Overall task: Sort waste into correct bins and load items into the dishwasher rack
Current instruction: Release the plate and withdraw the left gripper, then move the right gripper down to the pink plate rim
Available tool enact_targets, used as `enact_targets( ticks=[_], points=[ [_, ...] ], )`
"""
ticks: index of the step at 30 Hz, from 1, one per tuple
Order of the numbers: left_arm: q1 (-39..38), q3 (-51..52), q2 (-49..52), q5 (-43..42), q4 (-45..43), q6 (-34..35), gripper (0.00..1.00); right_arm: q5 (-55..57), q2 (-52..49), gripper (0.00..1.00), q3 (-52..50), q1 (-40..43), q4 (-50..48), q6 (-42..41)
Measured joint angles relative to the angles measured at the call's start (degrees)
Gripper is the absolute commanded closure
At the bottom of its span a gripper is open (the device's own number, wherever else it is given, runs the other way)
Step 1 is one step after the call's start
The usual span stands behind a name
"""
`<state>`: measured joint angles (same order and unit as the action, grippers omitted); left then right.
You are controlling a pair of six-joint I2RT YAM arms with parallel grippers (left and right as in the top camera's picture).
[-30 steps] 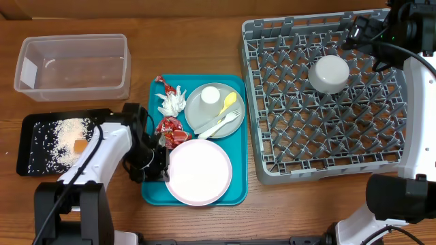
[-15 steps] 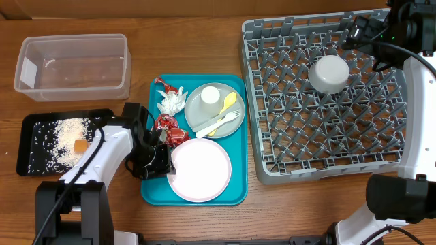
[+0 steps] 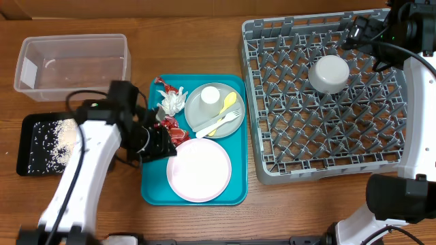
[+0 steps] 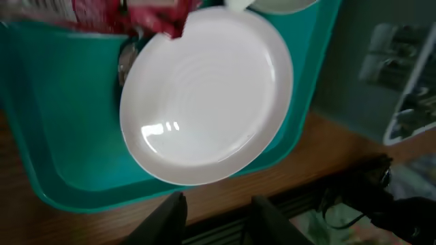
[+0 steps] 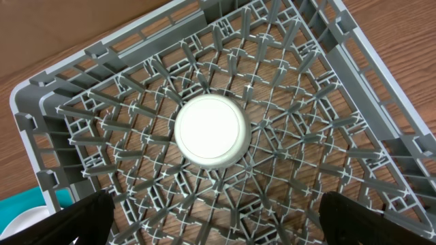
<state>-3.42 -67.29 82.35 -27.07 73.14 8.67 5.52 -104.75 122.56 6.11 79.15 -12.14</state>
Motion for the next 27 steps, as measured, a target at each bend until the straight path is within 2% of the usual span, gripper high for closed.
enact_targets(
  ticks=[1, 2, 7, 9, 16, 20, 21, 22, 24, 27],
  points=[
    [0.0, -1.2, -1.7, 0.1, 0.4, -0.2, 0.43, 0.0, 0.0, 0.00, 0.0, 0.0, 0.0, 0.0],
    [0.0, -2.5, -3.4, 0.1, 0.6, -0.4, 0.00, 0.0, 0.0, 0.00, 0.0, 0.0, 0.0, 0.0],
    [0.0, -5.7, -11.9, 3.4, 1.4, -0.5, 0.00, -0.2, 0.0, 0.00, 0.0, 0.0, -3.7, 0.0],
    [0.0, -5.9, -14.5, 6.2, 2.9, -0.5, 0.00, -2.3, 0.0, 0.00, 0.0, 0.0, -1.7, 0.0],
    [0.0, -5.9, -15.8, 15.8, 5.4, -0.5, 0.00, -17.6, 0.0, 0.00, 0.0, 0.0, 1.5, -0.2],
    [0.0, -5.9, -15.5, 19.0, 5.6, -0.5, 0.00, -28.2, 0.0, 0.02, 0.0, -0.5, 8.4, 2.6],
    [0.0, -5.9, -15.4, 19.4, 5.6, -0.5, 0.00, -29.3, 0.0, 0.02, 0.0, -1.1, 11.2, 3.5],
    [0.0, -5.8, -15.2, 19.8, 5.6, -0.5, 0.00, -29.7, 0.0, 0.08, 0.0, -1.9, 14.1, 4.2],
    [0.0, -5.8, -14.8, 20.3, 5.6, -0.5, 0.00, -29.1, 0.0, 0.08, -0.1, -4.7, 17.6, 5.5],
    [0.0, -5.8, -14.2, 20.6, 5.4, -0.5, 0.00, -26.9, 0.1, 0.07, -1.6, -12.0, 17.8, 6.5]
  ],
)
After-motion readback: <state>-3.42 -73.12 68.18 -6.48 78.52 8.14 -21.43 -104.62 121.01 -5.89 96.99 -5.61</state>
